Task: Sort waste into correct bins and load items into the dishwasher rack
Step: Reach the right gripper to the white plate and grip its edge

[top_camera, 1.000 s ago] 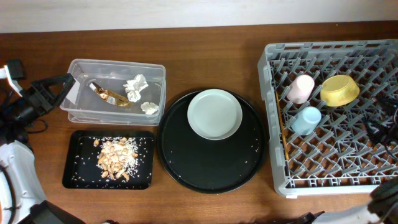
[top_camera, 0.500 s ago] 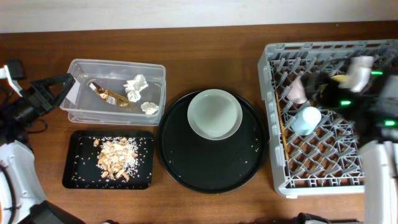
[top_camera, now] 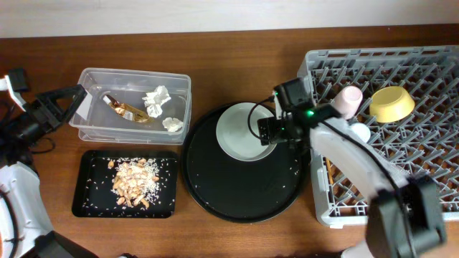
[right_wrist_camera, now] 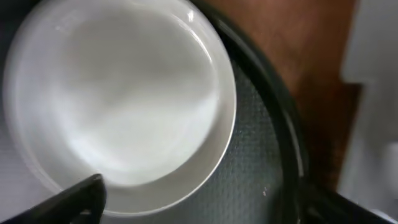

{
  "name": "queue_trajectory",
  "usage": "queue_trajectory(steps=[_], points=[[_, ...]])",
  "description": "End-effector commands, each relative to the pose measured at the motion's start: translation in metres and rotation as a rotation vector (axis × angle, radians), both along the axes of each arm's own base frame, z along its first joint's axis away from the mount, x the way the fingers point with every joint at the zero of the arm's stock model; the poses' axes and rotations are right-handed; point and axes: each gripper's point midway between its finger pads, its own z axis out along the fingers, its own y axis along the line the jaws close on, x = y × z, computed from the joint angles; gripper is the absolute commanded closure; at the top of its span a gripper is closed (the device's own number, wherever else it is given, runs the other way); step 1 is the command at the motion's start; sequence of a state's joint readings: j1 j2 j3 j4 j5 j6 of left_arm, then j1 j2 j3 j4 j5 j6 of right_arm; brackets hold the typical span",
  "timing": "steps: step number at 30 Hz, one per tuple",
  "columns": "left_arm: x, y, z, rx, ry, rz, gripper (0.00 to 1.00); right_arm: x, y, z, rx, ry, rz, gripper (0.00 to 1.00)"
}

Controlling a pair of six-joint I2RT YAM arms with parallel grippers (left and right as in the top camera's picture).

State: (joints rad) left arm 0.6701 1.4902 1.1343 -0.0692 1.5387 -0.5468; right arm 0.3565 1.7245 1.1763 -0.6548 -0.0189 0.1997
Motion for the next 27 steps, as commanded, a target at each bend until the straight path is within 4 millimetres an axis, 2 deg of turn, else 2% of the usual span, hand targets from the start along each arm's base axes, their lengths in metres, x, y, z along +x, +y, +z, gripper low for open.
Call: queue_trajectory(steps=[1, 5, 7, 8, 9, 10, 13, 15, 17, 20, 22, 24, 27], points=[[-0.004, -0.002, 0.005, 0.0, -0.011, -0.014, 0.01, 0.001, 0.003, -0.041, -0.023, 0.074, 0.001, 0.21], [-0.004, -0.002, 0.005, 0.0, -0.011, -0.014, 0.01, -0.001, 0.014, -0.066, 0.023, 0.129, 0.021, 0.37], [-0.004, -0.002, 0.005, 0.0, -0.011, -0.014, 0.01, 0.0, 0.017, -0.065, 0.038, 0.128, 0.026, 0.62], [-0.004, -0.002, 0.005, 0.0, -0.011, -0.014, 0.01, 0.0, 0.017, -0.064, 0.038, 0.126, 0.026, 0.7], [-0.004, -0.002, 0.005, 0.0, -0.011, -0.014, 0.01, 0.001, 0.017, -0.063, 0.039, 0.124, 0.026, 0.87], [-0.004, -0.002, 0.005, 0.0, -0.011, -0.014, 0.01, 0.001, 0.017, -0.063, 0.04, 0.124, 0.026, 0.96], [-0.004, -0.002, 0.005, 0.0, -0.011, -0.014, 0.01, 0.003, 0.022, -0.052, 0.07, 0.122, 0.035, 0.96], [-0.004, -0.002, 0.005, 0.0, -0.011, -0.014, 0.01, 0.011, 0.025, -0.026, 0.083, 0.091, 0.037, 0.96], [-0.004, -0.002, 0.005, 0.0, -0.011, -0.014, 0.01, 0.021, 0.026, 0.014, 0.08, 0.03, 0.047, 0.96], [-0.004, -0.002, 0.005, 0.0, -0.011, -0.014, 0.01, 0.028, 0.008, 0.076, -0.001, -0.069, 0.024, 0.96], [-0.004, -0.002, 0.005, -0.001, -0.011, -0.014, 0.01, 0.021, -0.016, 0.112, -0.11, -0.114, -0.001, 0.96], [-0.004, -0.002, 0.005, 0.0, -0.011, -0.014, 0.01, 0.009, -0.044, 0.138, -0.232, -0.137, -0.048, 0.96], [-0.004, -0.002, 0.005, 0.0, -0.011, -0.014, 0.01, -0.019, -0.099, 0.176, -0.44, -0.172, -0.144, 0.96]])
